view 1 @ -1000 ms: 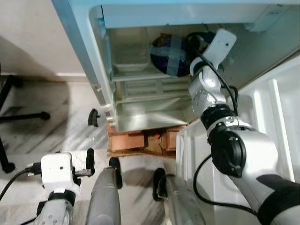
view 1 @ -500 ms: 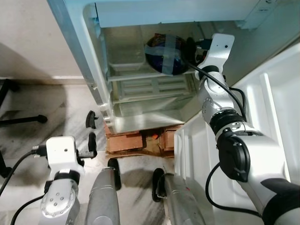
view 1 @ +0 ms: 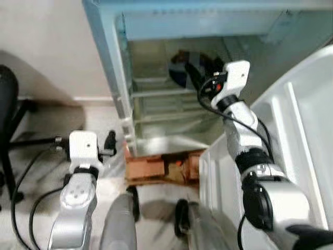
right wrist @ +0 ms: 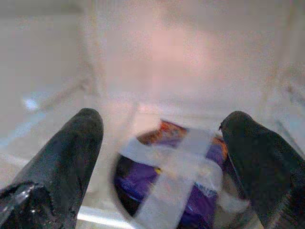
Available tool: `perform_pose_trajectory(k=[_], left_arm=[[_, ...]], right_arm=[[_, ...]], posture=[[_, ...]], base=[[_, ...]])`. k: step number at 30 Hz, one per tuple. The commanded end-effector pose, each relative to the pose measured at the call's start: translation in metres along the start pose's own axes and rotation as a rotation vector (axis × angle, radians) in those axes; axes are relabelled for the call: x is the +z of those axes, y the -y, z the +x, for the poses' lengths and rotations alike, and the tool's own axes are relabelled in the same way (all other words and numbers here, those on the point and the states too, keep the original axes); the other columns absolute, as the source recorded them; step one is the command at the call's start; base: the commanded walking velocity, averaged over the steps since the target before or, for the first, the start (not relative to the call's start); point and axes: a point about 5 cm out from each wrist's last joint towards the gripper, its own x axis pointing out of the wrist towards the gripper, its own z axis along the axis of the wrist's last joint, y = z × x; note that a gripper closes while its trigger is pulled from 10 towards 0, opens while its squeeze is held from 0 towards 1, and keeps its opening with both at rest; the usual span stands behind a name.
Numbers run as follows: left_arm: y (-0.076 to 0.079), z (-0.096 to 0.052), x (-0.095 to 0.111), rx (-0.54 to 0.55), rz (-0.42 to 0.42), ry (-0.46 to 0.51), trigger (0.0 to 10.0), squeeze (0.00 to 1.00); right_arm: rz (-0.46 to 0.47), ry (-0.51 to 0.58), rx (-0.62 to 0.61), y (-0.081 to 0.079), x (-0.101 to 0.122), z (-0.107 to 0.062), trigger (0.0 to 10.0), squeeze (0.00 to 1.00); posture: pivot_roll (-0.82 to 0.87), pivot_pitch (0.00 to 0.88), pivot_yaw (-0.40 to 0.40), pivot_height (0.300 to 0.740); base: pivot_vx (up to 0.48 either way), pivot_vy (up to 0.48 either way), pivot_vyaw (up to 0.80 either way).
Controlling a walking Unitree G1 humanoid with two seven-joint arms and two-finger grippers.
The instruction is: Restocking fridge
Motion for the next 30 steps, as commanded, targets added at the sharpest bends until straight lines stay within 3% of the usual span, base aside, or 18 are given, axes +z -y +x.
perform_pose_trajectory(k=[1, 13, 30], left_arm=[[0.002, 0.002, -0.007, -0.011, 0.014, -0.018, 10.0, 0.0], [0.004, 0.01, -0.011, -0.036, 0.038, -0.015, 10.0, 0.0], [0.009, 0.015, -0.014, -0.054, 0.041, -0.017, 10.0, 0.0]], right_arm=[[0.014, 0.014, 0.019, -0.002, -0.003, -0.013, 10.0, 0.0], [0.019, 0.013, 0.021, -0.026, -0.011, -0.049, 10.0, 0.0], [-0.001, -0.014, 0.031, -0.034, -0.003, -0.057, 10.0, 0.0]], posture=[[0.17, 0.115, -0.03, 0.74], [0.15, 0.099, -0.005, 0.74], [0.13, 0.097, 0.004, 0.74]], base=[[0.0, -0.244, 0.0], [0.0, -0.27, 0.0], [0.0, -0.312, 0.0]])
